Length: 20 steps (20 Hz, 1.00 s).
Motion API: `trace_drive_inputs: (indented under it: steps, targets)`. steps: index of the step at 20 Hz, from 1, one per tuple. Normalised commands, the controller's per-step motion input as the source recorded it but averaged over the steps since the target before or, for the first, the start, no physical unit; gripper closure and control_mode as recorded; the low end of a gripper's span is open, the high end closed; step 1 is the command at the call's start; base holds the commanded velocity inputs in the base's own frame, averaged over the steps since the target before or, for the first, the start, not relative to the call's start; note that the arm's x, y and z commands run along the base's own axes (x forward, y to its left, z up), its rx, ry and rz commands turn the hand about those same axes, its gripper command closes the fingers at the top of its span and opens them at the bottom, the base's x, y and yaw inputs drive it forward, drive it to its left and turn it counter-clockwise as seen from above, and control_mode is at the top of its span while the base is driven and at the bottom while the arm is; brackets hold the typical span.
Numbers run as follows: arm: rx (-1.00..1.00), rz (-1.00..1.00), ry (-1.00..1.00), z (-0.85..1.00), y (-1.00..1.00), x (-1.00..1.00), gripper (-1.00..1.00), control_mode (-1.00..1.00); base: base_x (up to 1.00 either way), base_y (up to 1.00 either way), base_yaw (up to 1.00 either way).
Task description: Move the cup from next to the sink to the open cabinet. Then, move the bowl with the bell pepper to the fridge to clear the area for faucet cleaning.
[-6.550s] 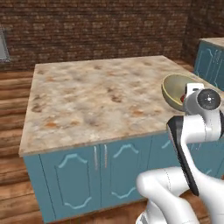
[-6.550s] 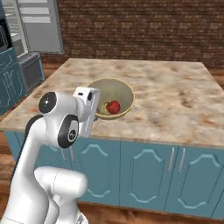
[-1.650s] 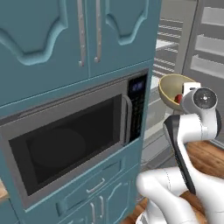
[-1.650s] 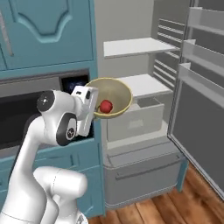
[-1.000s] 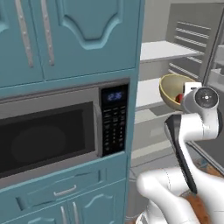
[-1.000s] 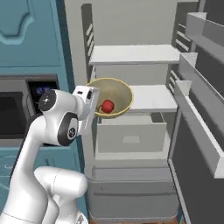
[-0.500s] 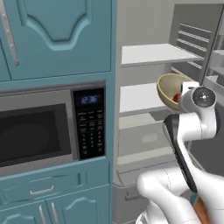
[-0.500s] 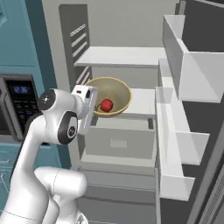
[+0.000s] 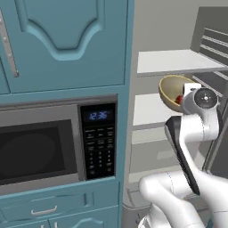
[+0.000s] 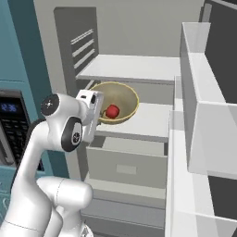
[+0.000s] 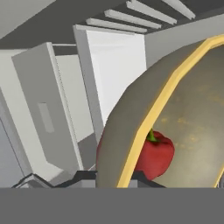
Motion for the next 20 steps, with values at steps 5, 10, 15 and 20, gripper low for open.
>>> trace_drive_inputs:
  steps: [5,10,15,20]
  targets:
    - [0.19,0.08,0.0,0.44,-0.77,-0.36,1.0,-1.0,0.0,0.0,0.0]
    - [-0.03,0.17,-0.15,0.88,-0.19,-0.18,1.0,-1.0,0.0,0.0,0.0]
    - [-0.3,0.18,-0.15,0.55,0.0,-0.16,1.0,-1.0,0.0,0.0,0.0]
    - [-0.2,-0.06,0.02,0.44,0.0,0.33,1.0,-1.0,0.0,0.0,0.0]
